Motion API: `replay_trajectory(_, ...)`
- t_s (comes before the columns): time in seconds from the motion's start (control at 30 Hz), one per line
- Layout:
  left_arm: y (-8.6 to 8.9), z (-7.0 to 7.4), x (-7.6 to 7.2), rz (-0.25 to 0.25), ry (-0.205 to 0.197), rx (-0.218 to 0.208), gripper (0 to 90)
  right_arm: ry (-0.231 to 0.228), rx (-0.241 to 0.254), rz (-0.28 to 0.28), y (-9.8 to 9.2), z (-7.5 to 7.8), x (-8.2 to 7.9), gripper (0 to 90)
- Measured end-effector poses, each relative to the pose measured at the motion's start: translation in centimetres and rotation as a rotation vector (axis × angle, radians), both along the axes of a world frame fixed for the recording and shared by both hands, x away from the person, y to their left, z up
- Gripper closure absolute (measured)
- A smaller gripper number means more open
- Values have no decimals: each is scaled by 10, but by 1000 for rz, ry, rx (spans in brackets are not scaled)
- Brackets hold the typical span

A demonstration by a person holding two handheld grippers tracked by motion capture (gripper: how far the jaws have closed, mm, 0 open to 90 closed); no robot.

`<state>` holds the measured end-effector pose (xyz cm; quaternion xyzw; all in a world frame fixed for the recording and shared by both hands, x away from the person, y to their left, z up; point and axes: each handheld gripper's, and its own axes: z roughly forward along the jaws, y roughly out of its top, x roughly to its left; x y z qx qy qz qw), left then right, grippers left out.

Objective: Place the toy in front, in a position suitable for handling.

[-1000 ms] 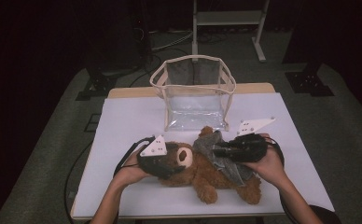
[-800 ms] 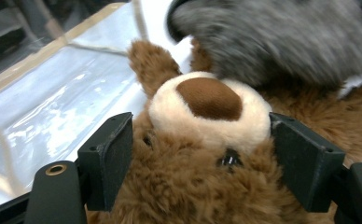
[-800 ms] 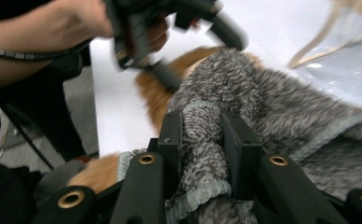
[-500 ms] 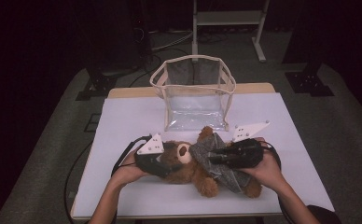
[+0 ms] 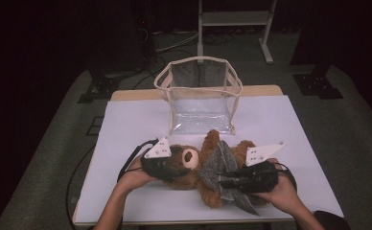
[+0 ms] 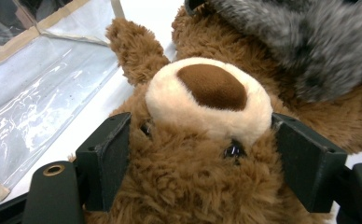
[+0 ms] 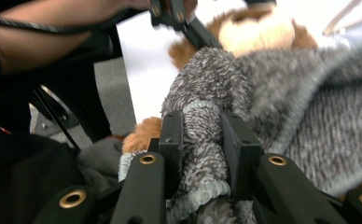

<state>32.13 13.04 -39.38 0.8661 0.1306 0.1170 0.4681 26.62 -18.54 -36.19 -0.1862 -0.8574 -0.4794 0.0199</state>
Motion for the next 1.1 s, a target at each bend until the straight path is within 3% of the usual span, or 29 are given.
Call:
replay_trajectory(0.17, -1, -1, 0, 4, -1, -6, 235, -26, 8, 68, 30, 11, 8, 708)
replay_trajectory(0.3, 3, -1, 1, -5, 1, -1, 235, -10, -70, 123, 55, -5, 9, 706)
replay_trajectory(0.37, 6, 1, 0, -17, -1, 10, 226, -12, -123, 124, 54, -15, 5, 705)
replay_trajectory(0.47, 9, 4, -2, -32, 2, 14, 214, 17, -161, 108, 40, -27, -1, 704)
replay_trajectory(0.57, 10, 5, -2, -27, 5, 16, 206, 45, -150, 77, 19, -30, -7, 704)
replay_trajectory(0.63, 9, 5, 0, -19, 15, 8, 204, 38, -135, 61, 11, -27, -10, 704)
replay_trajectory(0.8, 6, 0, 1, -19, 27, 3, 215, -23, -134, 76, 28, -13, -11, 702)
replay_trajectory(0.93, 9, 1, 1, -24, 25, 12, 207, -38, -188, 133, 51, -21, -5, 702)
replay_trajectory(1.0, 12, 2, 0, -30, 27, 12, 201, -36, -209, 143, 51, -26, -6, 702)
replay_trajectory(1.1, 16, 3, 0, -34, 25, 19, 200, -29, -209, 110, 37, -27, -10, 704)
